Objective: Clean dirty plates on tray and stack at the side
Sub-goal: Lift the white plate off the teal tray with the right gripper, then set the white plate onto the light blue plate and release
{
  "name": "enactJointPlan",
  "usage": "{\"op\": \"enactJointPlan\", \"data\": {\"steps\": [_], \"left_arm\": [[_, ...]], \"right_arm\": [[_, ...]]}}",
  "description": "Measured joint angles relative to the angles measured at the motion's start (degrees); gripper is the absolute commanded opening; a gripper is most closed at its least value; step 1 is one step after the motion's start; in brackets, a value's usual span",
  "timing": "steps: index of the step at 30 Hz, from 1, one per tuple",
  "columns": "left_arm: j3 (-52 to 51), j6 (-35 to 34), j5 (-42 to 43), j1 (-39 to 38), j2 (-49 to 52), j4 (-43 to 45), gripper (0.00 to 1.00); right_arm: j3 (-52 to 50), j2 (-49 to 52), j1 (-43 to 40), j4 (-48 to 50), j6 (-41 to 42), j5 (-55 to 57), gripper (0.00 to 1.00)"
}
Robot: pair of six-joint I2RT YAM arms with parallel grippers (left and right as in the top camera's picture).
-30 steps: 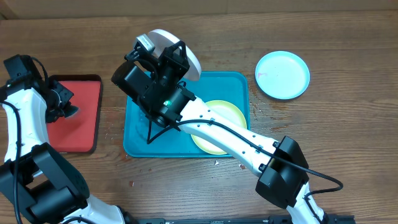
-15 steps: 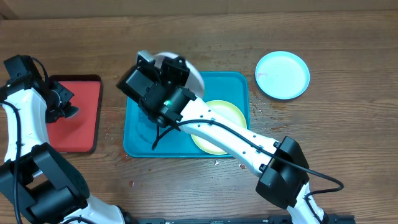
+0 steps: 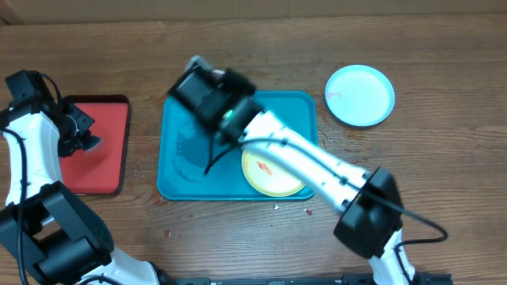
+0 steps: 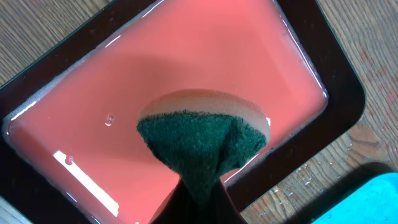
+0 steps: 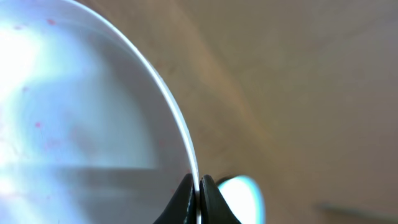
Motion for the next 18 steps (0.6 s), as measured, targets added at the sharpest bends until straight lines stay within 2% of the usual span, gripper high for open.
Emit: {"op": "enactJointPlan", "data": {"steps": [4,10,14,18], "left_arm": [[0.00,0.00,0.00,0.00,0.00,0.00,0.04],[0.00,0.00,0.00,0.00,0.00,0.07,0.04],[0.00,0.00,0.00,0.00,0.00,0.22,0.04],[0.00,0.00,0.00,0.00,0.00,0.24,0.04]], "right_arm": [[0.00,-1.18,-10.95,-3.80,8.24,-16.92,0.04],[0.20,-3.37,-36.37,-10.73,17.81,-43.28,0.04],[-1.09,-3.45,-50.95,-13.42,21.46,-51.49,0.04],[-6.82,-3.65,-58.21,-11.50,22.95,-54.99,0.04]]}}
